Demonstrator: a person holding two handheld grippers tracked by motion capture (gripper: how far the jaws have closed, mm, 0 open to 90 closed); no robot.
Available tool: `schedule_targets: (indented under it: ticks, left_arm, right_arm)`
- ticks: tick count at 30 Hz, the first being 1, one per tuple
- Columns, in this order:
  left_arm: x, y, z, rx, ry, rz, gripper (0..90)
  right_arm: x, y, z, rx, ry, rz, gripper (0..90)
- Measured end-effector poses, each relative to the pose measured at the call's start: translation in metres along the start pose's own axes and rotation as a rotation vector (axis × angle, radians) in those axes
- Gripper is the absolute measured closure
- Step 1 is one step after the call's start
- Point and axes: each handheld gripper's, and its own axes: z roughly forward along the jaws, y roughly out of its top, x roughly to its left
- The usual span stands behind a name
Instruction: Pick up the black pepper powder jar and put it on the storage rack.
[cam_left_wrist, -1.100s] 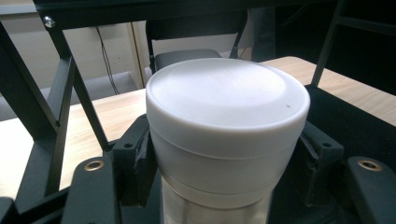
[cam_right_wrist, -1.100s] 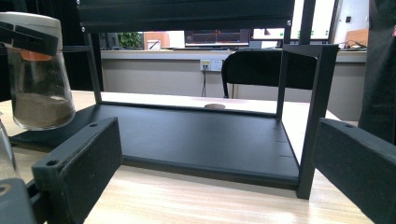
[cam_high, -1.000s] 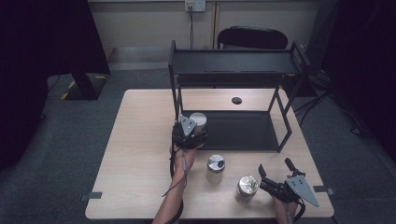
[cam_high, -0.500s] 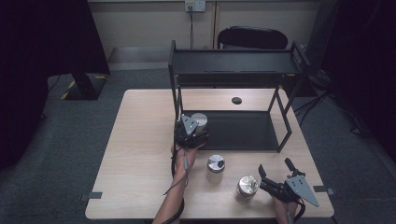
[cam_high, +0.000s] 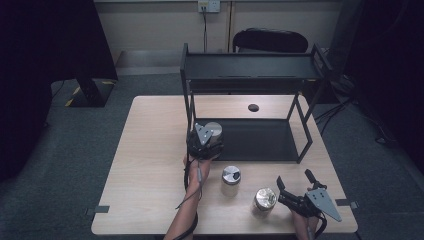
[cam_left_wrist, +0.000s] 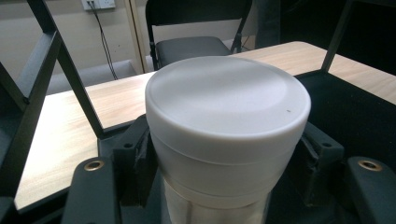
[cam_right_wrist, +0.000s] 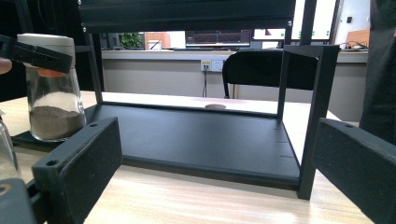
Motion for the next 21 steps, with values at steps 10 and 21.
schedule_targets:
  ticks: [10, 21]
  left_arm:
    - [-0.0001, -0.0029, 0.0008, -0.002, 0.001, -0.009, 34.1]
    - [-0.0006, -0.0025, 0.0004, 0.001, 0.0, -0.012, 33.9]
  right_arm:
    - [-0.0001, 0.0, 0.0, 0.0, 0.001, 0.0, 0.6]
    - [0.0, 0.0, 0.0, 0.0, 0.0, 0.0, 0.6]
